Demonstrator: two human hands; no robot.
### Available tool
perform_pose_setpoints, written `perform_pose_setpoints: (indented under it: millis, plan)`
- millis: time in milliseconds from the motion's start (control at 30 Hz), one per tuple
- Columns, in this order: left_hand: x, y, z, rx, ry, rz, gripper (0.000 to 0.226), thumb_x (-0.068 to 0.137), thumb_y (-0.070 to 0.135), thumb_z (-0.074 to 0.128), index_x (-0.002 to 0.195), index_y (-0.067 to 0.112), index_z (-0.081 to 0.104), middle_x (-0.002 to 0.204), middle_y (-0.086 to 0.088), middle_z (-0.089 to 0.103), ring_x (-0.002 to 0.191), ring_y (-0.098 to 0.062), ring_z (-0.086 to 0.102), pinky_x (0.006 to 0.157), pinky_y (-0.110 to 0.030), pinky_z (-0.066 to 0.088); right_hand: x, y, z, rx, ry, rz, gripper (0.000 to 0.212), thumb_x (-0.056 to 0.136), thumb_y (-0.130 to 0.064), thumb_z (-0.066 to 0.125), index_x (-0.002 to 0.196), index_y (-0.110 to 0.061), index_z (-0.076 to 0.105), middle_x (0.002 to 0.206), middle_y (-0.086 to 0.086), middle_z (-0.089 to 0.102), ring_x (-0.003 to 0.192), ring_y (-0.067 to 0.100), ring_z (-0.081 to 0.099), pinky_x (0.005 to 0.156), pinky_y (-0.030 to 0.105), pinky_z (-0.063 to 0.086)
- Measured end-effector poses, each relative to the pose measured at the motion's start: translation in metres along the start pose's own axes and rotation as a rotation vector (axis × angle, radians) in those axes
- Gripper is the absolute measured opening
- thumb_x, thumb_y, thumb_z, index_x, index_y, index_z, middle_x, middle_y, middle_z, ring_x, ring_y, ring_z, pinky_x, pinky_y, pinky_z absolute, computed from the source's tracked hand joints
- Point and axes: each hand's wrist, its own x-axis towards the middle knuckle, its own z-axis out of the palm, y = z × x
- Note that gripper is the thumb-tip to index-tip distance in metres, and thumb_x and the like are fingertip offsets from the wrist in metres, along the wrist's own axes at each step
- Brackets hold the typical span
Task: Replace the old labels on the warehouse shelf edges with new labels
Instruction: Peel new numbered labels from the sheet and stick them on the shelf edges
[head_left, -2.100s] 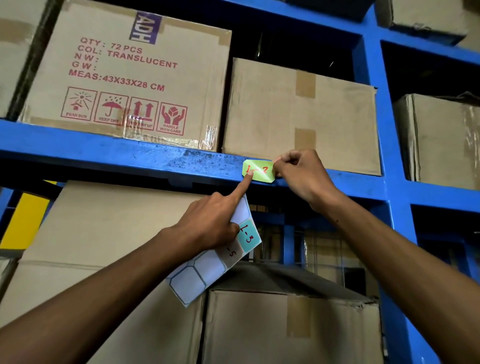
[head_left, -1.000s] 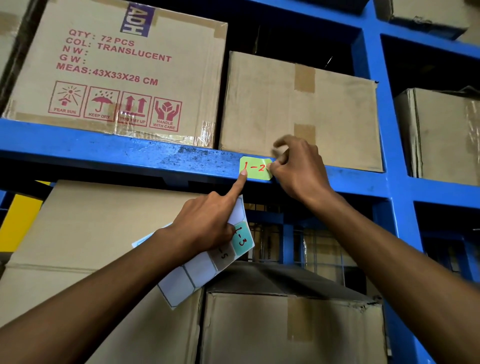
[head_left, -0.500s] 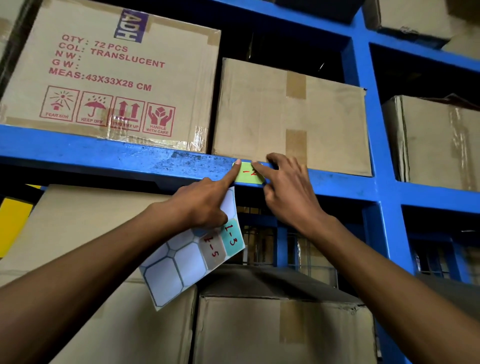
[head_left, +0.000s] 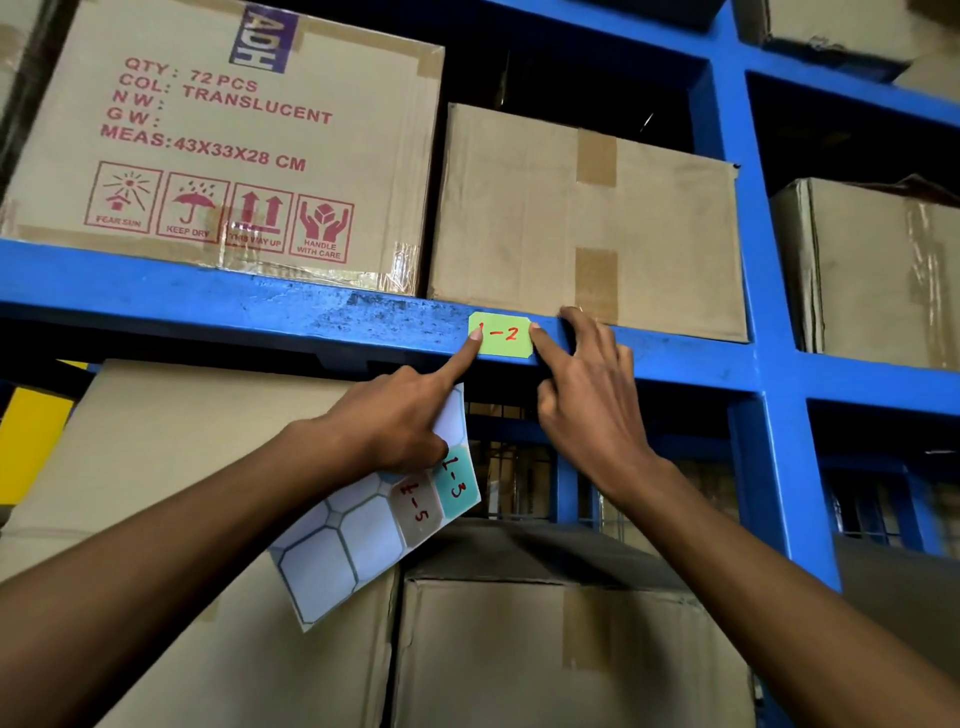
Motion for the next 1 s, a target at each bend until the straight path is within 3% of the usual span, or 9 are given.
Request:
perform_pose_setpoints:
  millis: [133,233,433,500,600,667,767,867,1000]
  plan:
    - [-0.009,0.0,0.007,-0.028,0.008,0.011,0.112,0.077,0.021,0.063,0.134,0.05,-0.028,0.064,0.0,0.041,0.053,-0.013,0.042,0.042,-0.026,0.029,-0.012,-0.004,0.007,-0.056,-0.02,-0.076,0.063,0.083,-0.008,0.05,0.141,-0.022,0.031,0.153,0.015,0.021,0.137,0.031,0.021,0.107,0.045,0.025]
    - [-0.012,0.001,0.011,-0.08,0.022,0.015,0.112,0.076,0.02,0.063,0.133,0.052,-0.029,0.069,-0.002,0.044,0.054,-0.012,0.044,0.042,-0.025,0.028,-0.024,0.003,0.012,-0.044,-0.04,-0.015,0.067,0.083,-0.007,0.049,0.144,-0.024,0.026,0.154,0.015,0.02,0.138,0.031,0.02,0.107,0.043,0.025]
    - [-0.013,0.005,0.021,-0.266,0.03,0.039,0.113,0.077,0.016,0.064,0.135,0.051,-0.026,0.076,-0.007,0.049,0.063,-0.016,0.046,0.049,-0.026,0.036,-0.033,0.011,0.01,0.108,0.028,0.093,0.064,0.078,-0.005,0.052,0.139,-0.02,0.039,0.148,0.013,0.032,0.135,0.027,0.026,0.104,0.042,0.028]
    - [-0.018,0.009,0.026,-0.392,0.065,0.04,0.109,0.076,0.012,0.062,0.139,0.049,-0.017,0.078,-0.007,0.052,0.07,-0.021,0.047,0.06,-0.029,0.044,-0.038,0.011,0.006,0.226,0.038,0.133,0.056,0.078,-0.005,0.051,0.132,-0.019,0.049,0.143,0.011,0.04,0.131,0.024,0.031,0.102,0.038,0.027]
    - [-0.029,0.017,0.031,-0.698,0.099,-0.028,0.096,0.077,0.004,0.057,0.145,0.043,0.002,0.101,-0.014,0.06,0.072,-0.019,0.055,0.062,-0.018,0.045,-0.052,0.009,-0.003,0.369,0.043,0.146,0.039,0.08,-0.009,0.053,0.116,-0.016,0.063,0.126,0.007,0.054,0.119,0.022,0.043,0.093,0.032,0.03]
    - [-0.041,0.022,0.033,-0.935,0.107,-0.101,0.082,0.081,-0.001,0.052,0.144,0.039,0.017,0.111,-0.007,0.06,0.079,-0.015,0.06,0.068,-0.024,0.049,-0.066,0.004,-0.012,0.415,0.038,0.132,0.033,0.079,-0.017,0.052,0.108,-0.015,0.067,0.117,0.005,0.058,0.111,0.02,0.047,0.087,0.028,0.03]
    - [-0.058,0.033,0.029,-1.207,0.126,-0.139,0.048,0.086,-0.004,0.046,0.118,0.031,0.048,0.094,-0.001,0.064,0.066,0.001,0.062,0.055,-0.014,0.049,-0.088,-0.006,-0.026,0.42,0.003,0.083,0.03,0.078,-0.022,0.054,0.103,-0.012,0.069,0.111,0.006,0.059,0.105,0.022,0.051,0.082,0.029,0.032]
    - [-0.072,0.047,0.019,-1.342,0.13,-0.214,0.03,0.09,-0.001,0.044,0.101,0.024,0.056,0.089,-0.003,0.068,0.066,-0.005,0.066,0.053,-0.016,0.051,-0.105,-0.012,-0.043,0.377,-0.058,0.029,0.027,0.082,-0.028,0.056,0.101,-0.015,0.07,0.116,0.008,0.06,0.107,0.025,0.051,0.083,0.031,0.032]
    - [-0.086,0.071,0.002,-1.442,0.098,-0.338,0.026,0.093,0.003,0.042,0.106,0.017,0.06,0.1,-0.009,0.071,0.08,-0.02,0.07,0.065,-0.028,0.056,-0.118,-0.022,-0.068,0.322,-0.07,0.014,0.026,0.083,-0.029,0.057,0.101,-0.013,0.067,0.12,0.01,0.06,0.111,0.026,0.052,0.088,0.035,0.037]
